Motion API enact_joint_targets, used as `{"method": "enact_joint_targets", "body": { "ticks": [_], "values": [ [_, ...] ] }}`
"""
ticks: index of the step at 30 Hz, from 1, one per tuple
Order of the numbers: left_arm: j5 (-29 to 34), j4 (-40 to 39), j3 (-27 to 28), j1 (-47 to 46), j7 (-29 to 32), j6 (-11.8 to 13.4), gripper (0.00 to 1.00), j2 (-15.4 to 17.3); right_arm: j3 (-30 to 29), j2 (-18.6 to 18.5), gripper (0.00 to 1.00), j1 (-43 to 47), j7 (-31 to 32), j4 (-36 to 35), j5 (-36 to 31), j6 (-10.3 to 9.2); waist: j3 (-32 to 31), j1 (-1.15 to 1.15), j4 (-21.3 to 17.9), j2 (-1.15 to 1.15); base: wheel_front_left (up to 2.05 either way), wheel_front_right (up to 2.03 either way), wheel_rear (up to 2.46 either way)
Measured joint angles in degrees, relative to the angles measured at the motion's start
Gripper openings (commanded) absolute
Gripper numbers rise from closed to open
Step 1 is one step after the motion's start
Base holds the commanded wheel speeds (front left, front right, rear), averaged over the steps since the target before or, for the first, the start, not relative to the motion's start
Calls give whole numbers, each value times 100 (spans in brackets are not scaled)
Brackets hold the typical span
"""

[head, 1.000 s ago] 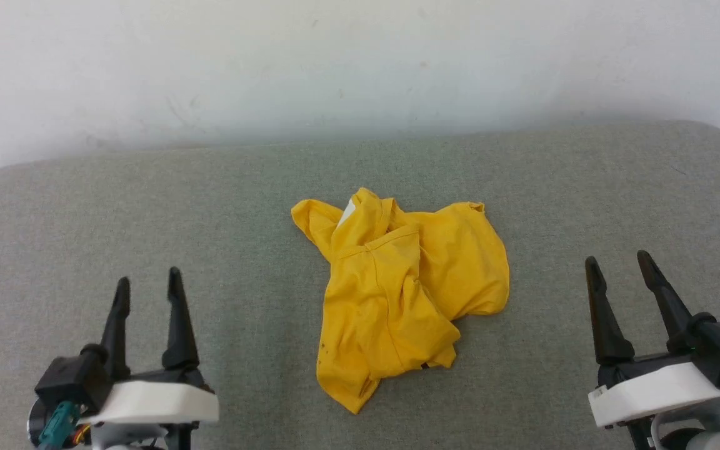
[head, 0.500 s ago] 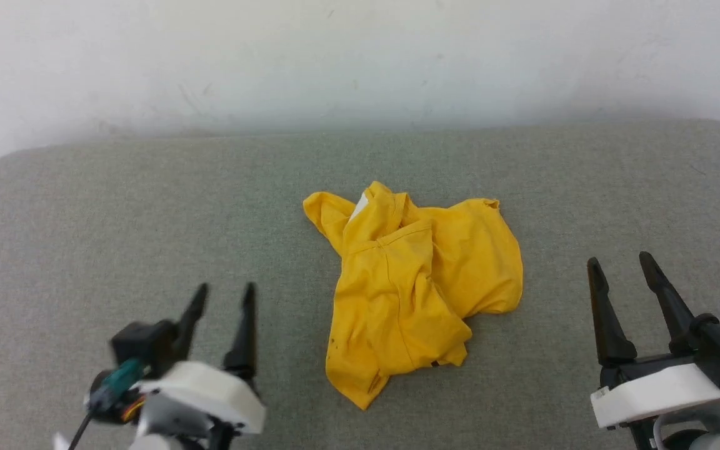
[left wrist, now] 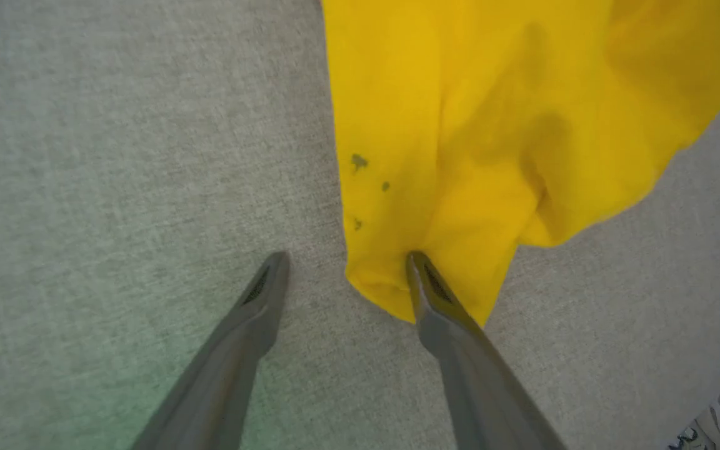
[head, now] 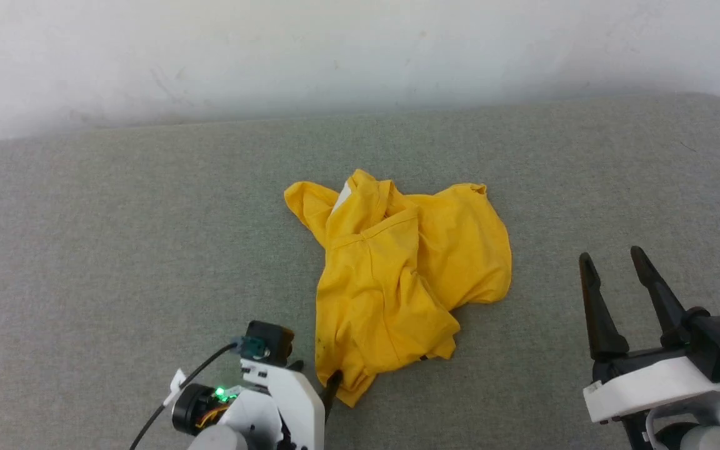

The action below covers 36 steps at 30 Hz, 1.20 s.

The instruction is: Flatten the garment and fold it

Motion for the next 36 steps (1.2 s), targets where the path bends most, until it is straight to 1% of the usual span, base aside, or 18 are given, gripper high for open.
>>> {"method": "enact_joint_targets", "body": {
  "ticks": [2,4,6,8,10,13,17,20,22,25,27,30,32,33,34,35,36],
  "values": [
    [33,171,-66,-152,254,46,100,-5,9,0,100,-1,-2,32,21,0,31,0,-30,0,0,0,0],
    [37,260,-160,-308,548,40,100,-5,31,2,100,-12,-8,66,22,0,50,0,-55,0,0,0,0],
    [29,281,-200,-372,706,23,0,-5,48,2,100,-19,-42,84,26,0,57,-1,-71,0,0,0,0],
    [21,238,-183,-387,728,-2,0,21,52,1,100,-25,-58,103,38,0,53,0,-75,0,0,0,0],
    [19,110,-151,-364,590,2,0,65,45,1,100,-31,-70,125,40,0,46,1,-70,0,0,0,0],
    [-32,-407,85,-161,229,192,0,83,-13,2,100,-31,-101,172,68,0,10,1,-37,0,0,0,0],
    [-36,-1515,675,80,-38,595,0,383,-82,-1,100,-3,-110,211,81,0,-51,1,60,0,0,0,0],
    [-115,-2190,1247,497,-40,1035,0,566,-68,2,100,2,-110,230,101,0,-111,1,122,0,0,0,0],
    [-181,-2486,1633,887,-12,1357,0,597,-93,2,100,12,-116,230,122,0,-141,0,168,0,0,0,0],
    [-385,-2592,2195,1483,46,1762,0,598,-96,2,100,16,-116,231,132,0,-165,1,242,0,0,0,0],
    [-527,-2496,2513,1820,115,1931,0,590,-86,2,100,16,-116,229,132,0,-167,0,281,0,0,0,0],
    [-802,-2131,2797,2135,140,1984,0,552,-94,2,100,16,-114,227,131,0,-155,0,316,0,0,0,0],
    [-955,-1855,2861,2226,152,1941,0,525,-102,2,100,16,-104,224,131,0,-147,0,334,0,0,0,0],
    [-1014,-1747,2854,2232,131,1876,2,508,-101,2,100,15,-100,224,130,0,-141,0,338,0,0,0,0],
    [-1033,-1688,2846,2229,23,1798,41,489,-101,2,100,15,-99,223,130,0,-137,0,342,0,0,0,0],
    [-1031,-1672,2840,2210,-151,1727,100,477,-108,2,100,15,-98,222,129,0,-136,1,348,0,0,0,0],
    [-1022,-1678,2840,2166,-387,1646,100,469,-119,2,100,15,-94,218,121,0,-137,0,356,0,0,0,0]
  ]
}}
